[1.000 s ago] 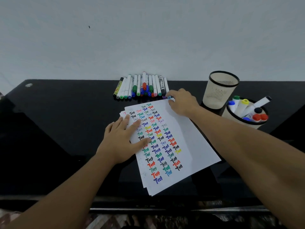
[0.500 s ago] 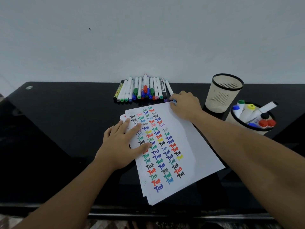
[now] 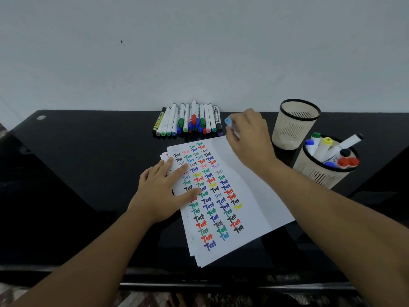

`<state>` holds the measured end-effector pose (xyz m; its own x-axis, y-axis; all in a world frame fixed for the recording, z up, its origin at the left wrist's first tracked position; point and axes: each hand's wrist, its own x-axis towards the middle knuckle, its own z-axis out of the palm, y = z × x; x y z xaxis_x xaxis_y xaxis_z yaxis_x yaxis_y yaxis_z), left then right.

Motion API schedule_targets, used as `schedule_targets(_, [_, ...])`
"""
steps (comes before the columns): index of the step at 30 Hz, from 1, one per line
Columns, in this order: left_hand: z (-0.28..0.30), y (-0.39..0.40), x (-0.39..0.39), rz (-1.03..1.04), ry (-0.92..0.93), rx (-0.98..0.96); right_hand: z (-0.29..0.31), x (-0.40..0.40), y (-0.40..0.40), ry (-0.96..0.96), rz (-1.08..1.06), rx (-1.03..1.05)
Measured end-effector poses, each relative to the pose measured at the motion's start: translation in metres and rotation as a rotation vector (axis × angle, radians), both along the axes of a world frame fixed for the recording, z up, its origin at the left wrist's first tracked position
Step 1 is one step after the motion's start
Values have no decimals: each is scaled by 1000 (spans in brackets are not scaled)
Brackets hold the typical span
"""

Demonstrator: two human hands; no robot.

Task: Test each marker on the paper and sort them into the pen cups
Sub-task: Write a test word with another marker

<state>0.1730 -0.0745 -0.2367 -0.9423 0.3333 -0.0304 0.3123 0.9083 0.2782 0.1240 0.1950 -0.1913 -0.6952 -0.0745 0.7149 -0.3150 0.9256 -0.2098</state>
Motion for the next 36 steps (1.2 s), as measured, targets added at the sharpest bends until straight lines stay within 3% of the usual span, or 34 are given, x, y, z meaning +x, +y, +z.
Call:
schedule_targets(2, [0,0,0,1,-2,6,2,16,-6,-14,51,60])
schedule_targets(4, [0,0,1,6,-2,20,8,33,-15,-196,144,102])
schedule_targets(8, [-2,1,2,15,44,75,4,54,-29,-531,220,381])
schedule_targets(13, [-3,0,6,-4,120,145,-9,68,-29,-761,235,262])
schedule_targets(23, [-13,-4,4,-156,303,190,-5,70,-42,-753,234,550])
schedule_targets(28, [-14,-6,4,-250,428,216,-12,65,-47,-710,245,552])
schedule_targets(33, [-13,-5,5,-251,425,210,-8,69,-50,-691,221,523])
schedule_targets(36, [-12,-5,4,-220,409,213,-2,72,-43,-734,186,390])
